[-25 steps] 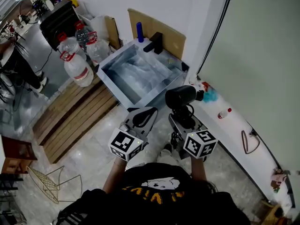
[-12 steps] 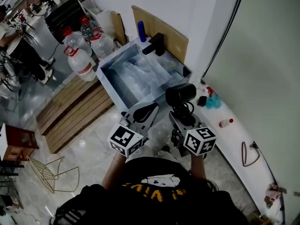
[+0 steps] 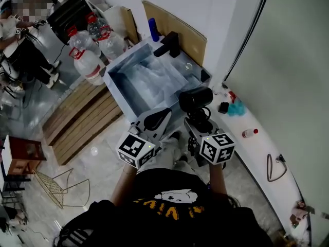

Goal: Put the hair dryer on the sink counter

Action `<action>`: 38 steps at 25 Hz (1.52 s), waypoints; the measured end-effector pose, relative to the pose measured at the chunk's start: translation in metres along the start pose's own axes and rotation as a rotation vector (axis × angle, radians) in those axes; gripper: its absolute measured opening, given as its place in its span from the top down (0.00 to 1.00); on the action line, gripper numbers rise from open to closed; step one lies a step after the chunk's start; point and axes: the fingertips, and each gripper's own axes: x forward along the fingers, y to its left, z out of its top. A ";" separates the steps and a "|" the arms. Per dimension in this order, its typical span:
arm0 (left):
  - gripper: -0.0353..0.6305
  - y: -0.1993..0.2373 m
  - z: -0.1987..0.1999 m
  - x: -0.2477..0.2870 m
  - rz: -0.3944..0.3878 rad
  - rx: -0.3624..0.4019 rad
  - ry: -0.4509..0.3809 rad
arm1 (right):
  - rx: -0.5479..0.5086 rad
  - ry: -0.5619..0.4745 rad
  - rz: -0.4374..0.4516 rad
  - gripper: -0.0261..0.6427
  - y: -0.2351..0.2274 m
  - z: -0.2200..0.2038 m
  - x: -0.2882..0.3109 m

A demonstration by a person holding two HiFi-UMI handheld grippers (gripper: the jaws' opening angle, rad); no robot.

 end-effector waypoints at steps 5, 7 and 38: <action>0.92 0.016 -0.007 0.015 -0.016 0.006 0.022 | 0.001 0.021 -0.017 0.69 -0.017 0.005 0.022; 0.92 0.026 -0.004 0.025 -0.030 0.012 0.012 | 0.003 0.030 -0.029 0.69 -0.026 0.009 0.036; 0.92 0.155 -0.014 0.127 -0.129 -0.021 0.054 | 0.041 0.347 -0.312 0.69 -0.200 0.023 0.256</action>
